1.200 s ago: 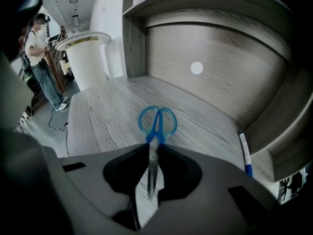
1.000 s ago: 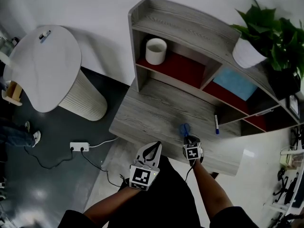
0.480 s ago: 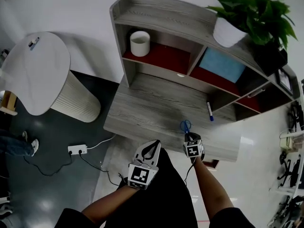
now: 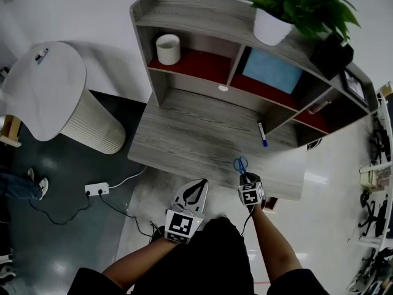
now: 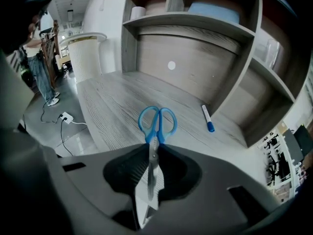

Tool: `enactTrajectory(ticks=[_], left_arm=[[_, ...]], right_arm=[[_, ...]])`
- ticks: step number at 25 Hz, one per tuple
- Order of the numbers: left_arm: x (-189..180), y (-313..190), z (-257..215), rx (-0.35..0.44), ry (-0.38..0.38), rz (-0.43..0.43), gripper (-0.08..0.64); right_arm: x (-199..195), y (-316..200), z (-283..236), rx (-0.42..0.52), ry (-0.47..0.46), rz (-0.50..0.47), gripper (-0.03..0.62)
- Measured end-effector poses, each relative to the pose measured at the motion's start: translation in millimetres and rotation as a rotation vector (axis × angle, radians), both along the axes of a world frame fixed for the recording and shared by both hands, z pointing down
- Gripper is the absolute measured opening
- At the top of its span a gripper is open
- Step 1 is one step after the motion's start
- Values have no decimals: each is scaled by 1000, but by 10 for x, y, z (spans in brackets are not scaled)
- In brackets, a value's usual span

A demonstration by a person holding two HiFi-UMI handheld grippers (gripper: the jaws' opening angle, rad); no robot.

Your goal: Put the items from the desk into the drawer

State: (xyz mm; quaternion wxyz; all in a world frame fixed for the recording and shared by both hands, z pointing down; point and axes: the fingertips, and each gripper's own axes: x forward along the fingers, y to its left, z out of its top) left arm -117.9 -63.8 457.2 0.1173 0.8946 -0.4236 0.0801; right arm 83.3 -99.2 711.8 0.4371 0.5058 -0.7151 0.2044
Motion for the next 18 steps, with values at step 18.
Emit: enactTrajectory(ticks=[18], left_arm=[[988,800,306,-50,-38,-144,3]], right_arm=[[1127,851,325,-36,-24,-88,74]])
